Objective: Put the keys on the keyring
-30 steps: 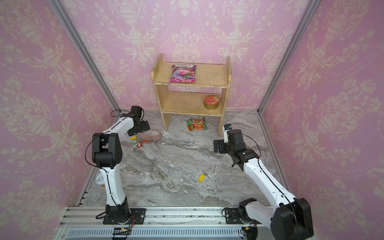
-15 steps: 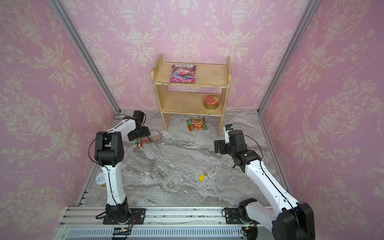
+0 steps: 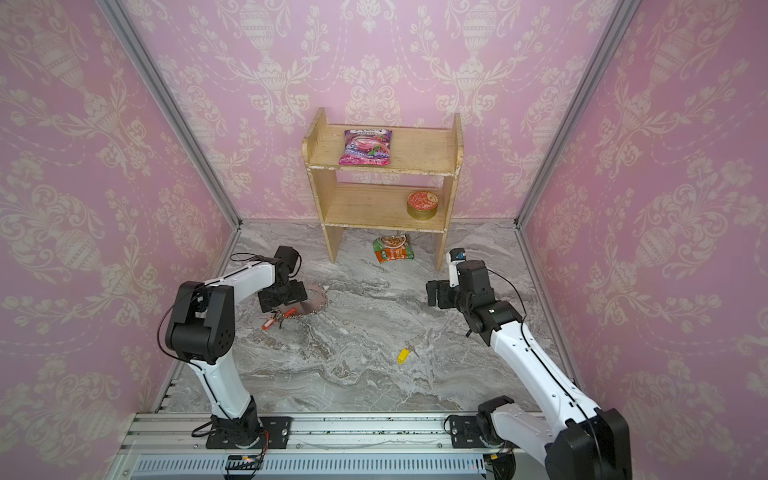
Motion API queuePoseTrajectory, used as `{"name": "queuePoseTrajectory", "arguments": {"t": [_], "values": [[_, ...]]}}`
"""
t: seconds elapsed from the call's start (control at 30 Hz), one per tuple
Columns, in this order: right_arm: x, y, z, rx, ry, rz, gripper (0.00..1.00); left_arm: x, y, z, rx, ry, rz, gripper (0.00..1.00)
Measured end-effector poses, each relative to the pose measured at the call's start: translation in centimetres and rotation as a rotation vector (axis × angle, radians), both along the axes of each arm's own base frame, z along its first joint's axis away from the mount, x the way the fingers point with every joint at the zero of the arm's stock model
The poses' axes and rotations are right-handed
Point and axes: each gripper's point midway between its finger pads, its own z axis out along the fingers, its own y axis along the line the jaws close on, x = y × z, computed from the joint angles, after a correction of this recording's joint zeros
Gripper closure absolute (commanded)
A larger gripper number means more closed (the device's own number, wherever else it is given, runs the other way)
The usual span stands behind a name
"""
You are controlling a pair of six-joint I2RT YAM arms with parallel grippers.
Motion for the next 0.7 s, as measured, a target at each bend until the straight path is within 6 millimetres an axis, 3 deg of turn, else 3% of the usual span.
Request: {"name": "queuePoseTrajectory", "arguments": {"t": [0.3, 0.43, 0.57, 0.7], "values": [[-0.9, 0.4, -0.4, 0.030, 0.010, 0.008, 0.00, -8.5, -4.1, -0.4, -0.066, 0.043, 0.012, 0.06], [-1.3, 1.6, -1.1, 0.054, 0.036, 0.048, 0.00, -9.9, -5.5, 0.2, -0.043, 0.052, -0.034, 0.03], [-1.9, 5.8, -3.2, 0.066, 0.102, 0.172, 0.00, -8.5, -6.9, 2.9, 0.001, -0.026, -0.097, 0.01], [-3.5, 13.0, -7.1, 0.004, 0.241, 0.378, 0.00, -7.0, -6.5, 6.3, 0.008, -0.167, -0.089, 0.01]]}}
